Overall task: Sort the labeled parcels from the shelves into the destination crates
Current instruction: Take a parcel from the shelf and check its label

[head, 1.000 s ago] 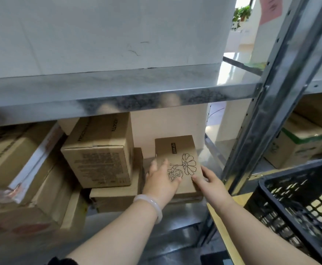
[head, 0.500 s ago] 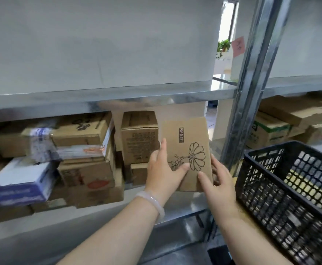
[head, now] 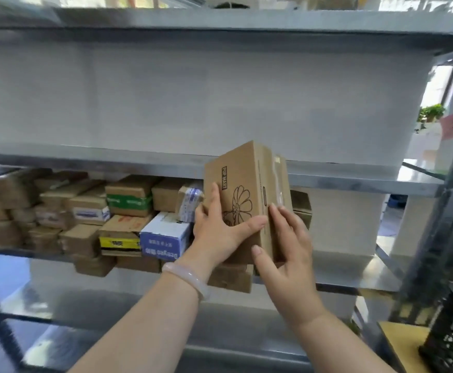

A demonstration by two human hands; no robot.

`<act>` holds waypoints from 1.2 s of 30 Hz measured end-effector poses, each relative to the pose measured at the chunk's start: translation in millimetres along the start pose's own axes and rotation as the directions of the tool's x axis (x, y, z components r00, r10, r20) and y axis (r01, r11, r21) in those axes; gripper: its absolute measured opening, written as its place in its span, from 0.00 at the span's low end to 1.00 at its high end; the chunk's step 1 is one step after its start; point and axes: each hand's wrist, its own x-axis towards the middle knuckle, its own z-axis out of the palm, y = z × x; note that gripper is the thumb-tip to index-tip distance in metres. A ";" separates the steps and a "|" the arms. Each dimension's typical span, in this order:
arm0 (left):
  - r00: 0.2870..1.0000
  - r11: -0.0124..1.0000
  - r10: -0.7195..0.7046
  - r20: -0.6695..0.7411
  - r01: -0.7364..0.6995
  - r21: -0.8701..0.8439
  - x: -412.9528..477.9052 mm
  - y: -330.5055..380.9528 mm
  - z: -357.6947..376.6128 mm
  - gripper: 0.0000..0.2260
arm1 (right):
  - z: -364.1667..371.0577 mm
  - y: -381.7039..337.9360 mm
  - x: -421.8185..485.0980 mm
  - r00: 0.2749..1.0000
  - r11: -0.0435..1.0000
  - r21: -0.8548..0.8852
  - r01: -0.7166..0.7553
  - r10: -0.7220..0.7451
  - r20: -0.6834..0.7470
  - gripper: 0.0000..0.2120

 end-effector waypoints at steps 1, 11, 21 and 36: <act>0.999 1.000 -0.012 -0.034 0.011 -0.029 -4.1 -5.0 -13.3 0.59 | 7.9 -3.6 1.2 0.999 0.999 0.012 0.037 -0.038 0.028 0.30; 0.934 0.956 -0.036 -0.355 -0.071 -0.284 -68.1 -78.2 -108.5 0.50 | 102.1 -31.5 22.8 0.840 0.849 0.393 -0.352 0.102 0.534 0.30; 0.652 0.995 -0.082 -0.754 0.093 -0.028 -126.3 -107.8 -134.9 0.17 | 174.8 -53.9 0.8 0.712 0.868 0.434 -0.241 -0.146 0.687 0.34; 0.553 0.938 -0.309 -0.774 0.042 -0.344 -192.2 -195.3 -257.9 0.48 | 314.3 -120.0 -35.2 0.515 0.892 0.452 -0.018 -0.379 0.769 0.27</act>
